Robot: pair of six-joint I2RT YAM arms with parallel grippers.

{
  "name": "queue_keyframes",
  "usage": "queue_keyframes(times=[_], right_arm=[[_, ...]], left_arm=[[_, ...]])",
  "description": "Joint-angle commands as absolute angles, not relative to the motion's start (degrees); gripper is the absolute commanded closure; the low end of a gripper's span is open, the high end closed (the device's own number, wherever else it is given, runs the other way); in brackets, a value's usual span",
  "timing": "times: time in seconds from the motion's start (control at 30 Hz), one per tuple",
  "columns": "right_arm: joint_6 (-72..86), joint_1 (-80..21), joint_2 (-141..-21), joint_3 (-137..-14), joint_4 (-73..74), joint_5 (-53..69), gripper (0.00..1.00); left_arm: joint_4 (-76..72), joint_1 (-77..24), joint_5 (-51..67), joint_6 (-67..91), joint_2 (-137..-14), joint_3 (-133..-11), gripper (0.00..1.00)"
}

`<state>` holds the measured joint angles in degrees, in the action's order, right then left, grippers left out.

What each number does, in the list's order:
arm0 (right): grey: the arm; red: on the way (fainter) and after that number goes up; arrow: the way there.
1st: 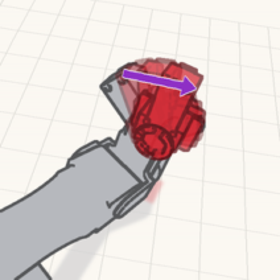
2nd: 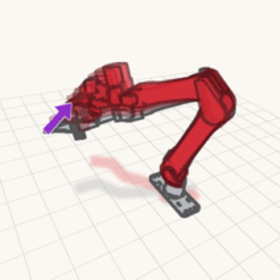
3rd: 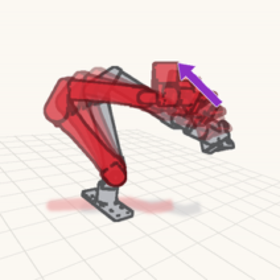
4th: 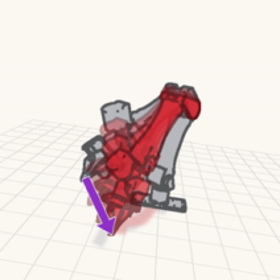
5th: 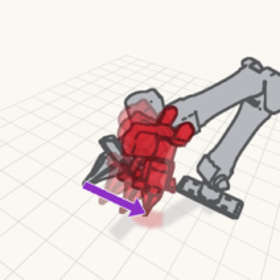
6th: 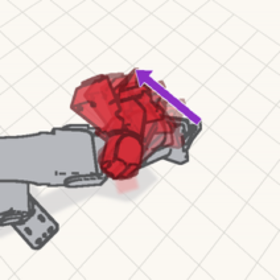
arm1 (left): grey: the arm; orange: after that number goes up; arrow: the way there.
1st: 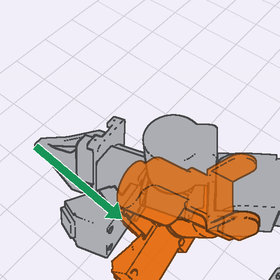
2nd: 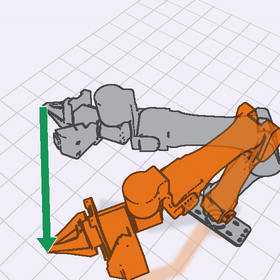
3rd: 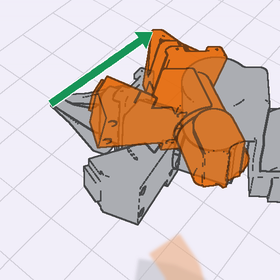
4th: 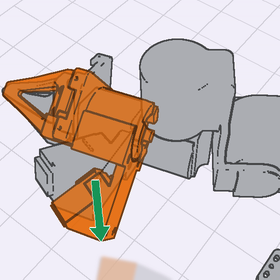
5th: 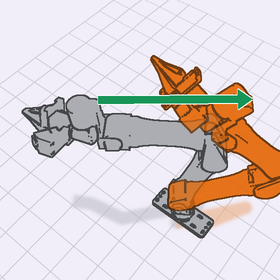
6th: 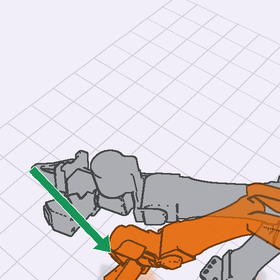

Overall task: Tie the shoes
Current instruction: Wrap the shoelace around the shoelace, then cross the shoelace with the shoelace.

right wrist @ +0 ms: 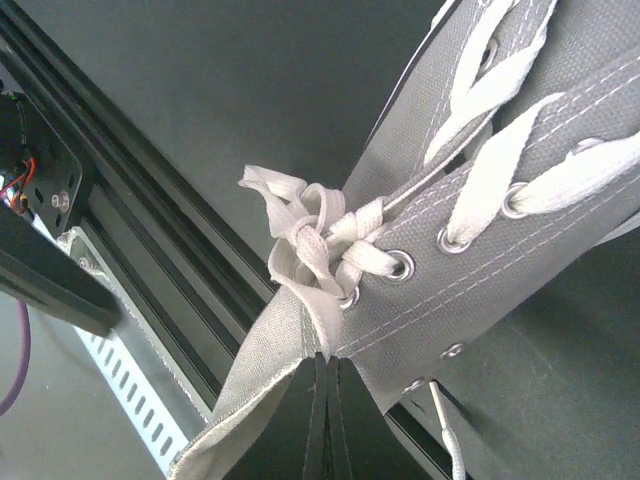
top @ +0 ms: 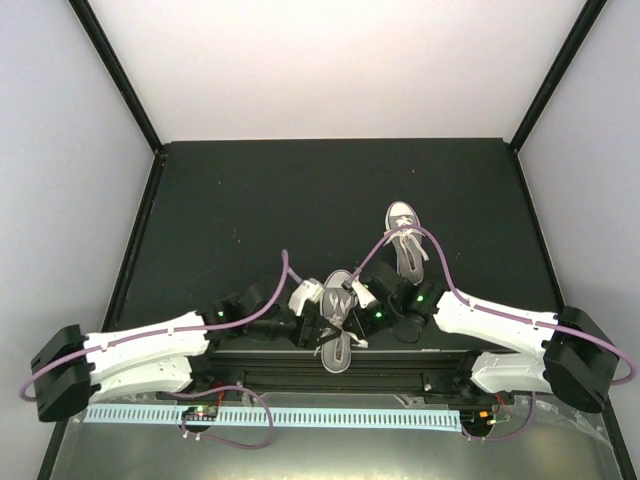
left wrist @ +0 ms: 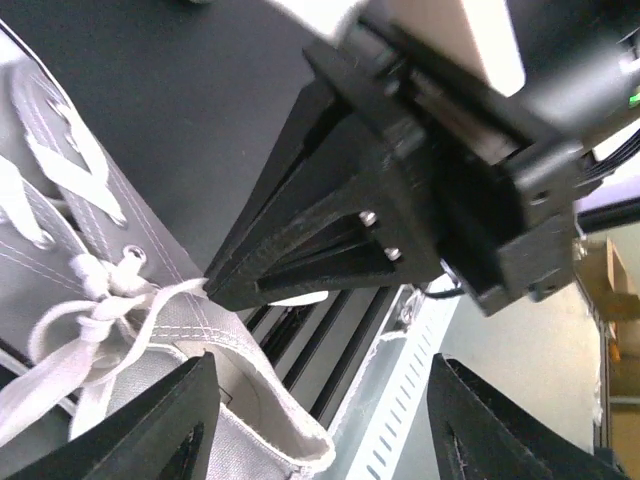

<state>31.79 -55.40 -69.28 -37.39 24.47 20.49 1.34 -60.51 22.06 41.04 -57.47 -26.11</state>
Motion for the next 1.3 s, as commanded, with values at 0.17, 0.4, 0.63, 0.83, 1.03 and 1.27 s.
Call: queue_keyframes(times=[0.17,0.4,0.63,0.83,1.03,1.27], right_arm=[[31.4,-55.1,-68.8,-36.8,23.5,20.3,0.98],[31.7,-55.1,-68.4,-37.0,23.6,19.9,0.98],[32.3,-55.1,-67.9,-36.6,23.3,19.1,0.98],[32.2,-55.1,-67.9,-36.8,23.1,19.2,0.98],[32.5,-55.1,-68.0,-36.6,22.5,19.3,0.98],[32.4,-55.1,-68.2,-36.8,22.6,19.3,0.98]], left_arm=[[7.6,-57.6,9.6,46.2,-46.9,-20.6,0.38],[7.8,-56.6,13.2,43.2,-48.8,-16.4,0.43],[1.4,-56.6,22.2,38.5,-59.6,-17.5,0.54],[-1.6,-56.8,25.0,35.8,-64.9,-19.0,0.58],[-5.1,-56.8,26.0,35.3,-68.7,-19.8,0.54],[-5.7,-56.8,25.6,34.5,-73.0,-21.3,0.82]])
